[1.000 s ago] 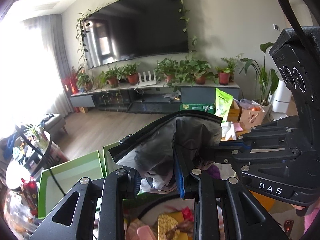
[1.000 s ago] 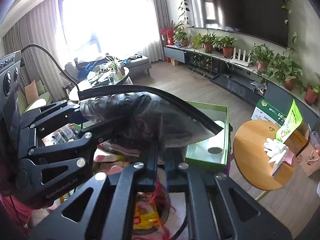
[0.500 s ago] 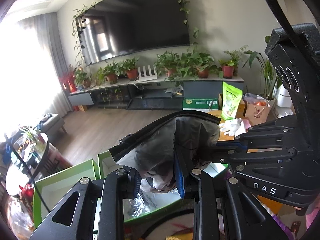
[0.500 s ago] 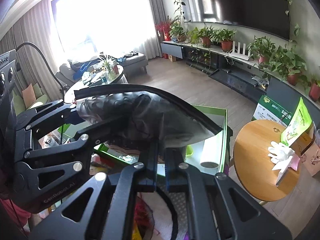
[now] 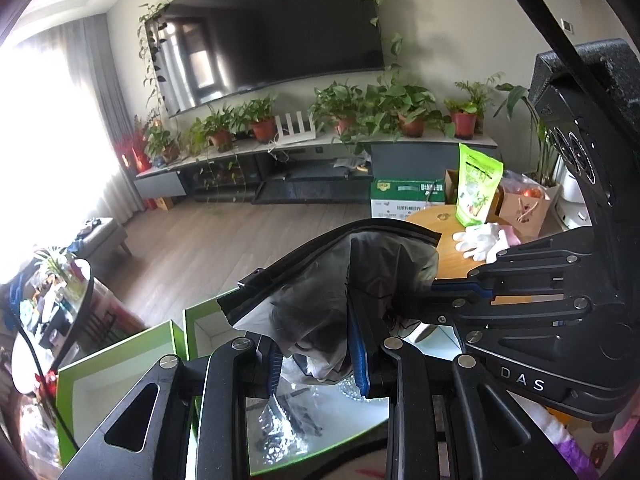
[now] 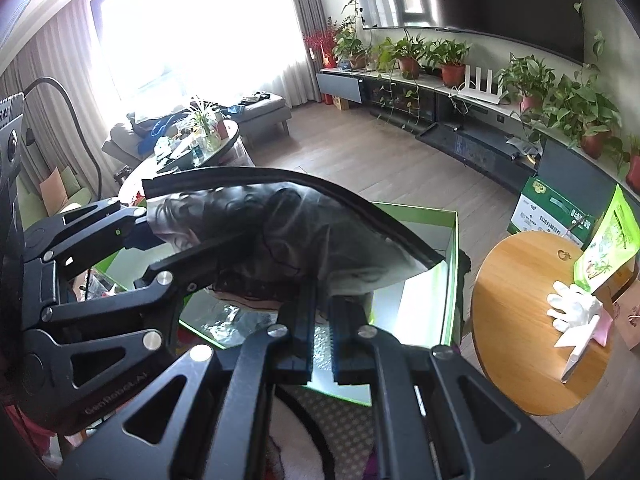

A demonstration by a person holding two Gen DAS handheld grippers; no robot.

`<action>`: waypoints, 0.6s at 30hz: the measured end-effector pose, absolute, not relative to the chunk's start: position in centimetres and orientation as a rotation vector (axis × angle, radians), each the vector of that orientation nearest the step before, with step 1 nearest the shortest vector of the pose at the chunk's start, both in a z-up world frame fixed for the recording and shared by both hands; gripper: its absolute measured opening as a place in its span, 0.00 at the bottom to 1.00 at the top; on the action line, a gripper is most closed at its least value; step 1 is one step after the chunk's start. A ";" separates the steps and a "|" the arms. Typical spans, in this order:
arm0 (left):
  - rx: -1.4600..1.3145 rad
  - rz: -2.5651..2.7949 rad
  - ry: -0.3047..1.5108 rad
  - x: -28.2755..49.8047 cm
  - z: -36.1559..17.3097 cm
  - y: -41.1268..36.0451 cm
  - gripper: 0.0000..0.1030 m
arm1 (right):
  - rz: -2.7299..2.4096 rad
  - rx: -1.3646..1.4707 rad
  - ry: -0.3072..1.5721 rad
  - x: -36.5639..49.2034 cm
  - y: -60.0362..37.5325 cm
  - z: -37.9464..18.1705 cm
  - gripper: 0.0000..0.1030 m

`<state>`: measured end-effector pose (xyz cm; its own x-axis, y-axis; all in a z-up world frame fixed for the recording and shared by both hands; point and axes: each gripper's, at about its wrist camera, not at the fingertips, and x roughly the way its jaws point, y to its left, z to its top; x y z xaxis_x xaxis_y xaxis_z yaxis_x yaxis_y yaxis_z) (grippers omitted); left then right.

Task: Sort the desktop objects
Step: 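Lower the foil bag into the box and open both grippers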

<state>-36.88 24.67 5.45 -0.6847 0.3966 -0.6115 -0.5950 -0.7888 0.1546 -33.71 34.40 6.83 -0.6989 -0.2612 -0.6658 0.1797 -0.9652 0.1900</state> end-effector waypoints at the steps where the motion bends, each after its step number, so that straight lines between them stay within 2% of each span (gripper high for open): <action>1: -0.775 2.420 0.467 -37.1 5.3 24.8 0.27 | -2.690 1.081 -0.163 -33.9 34.5 6.7 0.06; 18: -0.858 2.413 0.507 -38.9 3.5 26.2 0.28 | -2.703 1.123 -0.184 -35.4 35.3 5.4 0.10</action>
<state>-38.85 26.18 3.50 -0.6613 0.3488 -0.6641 -0.5865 -0.7924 0.1677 -35.36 35.33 5.43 -0.6881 -0.2387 -0.6852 0.1438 -0.9705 0.1938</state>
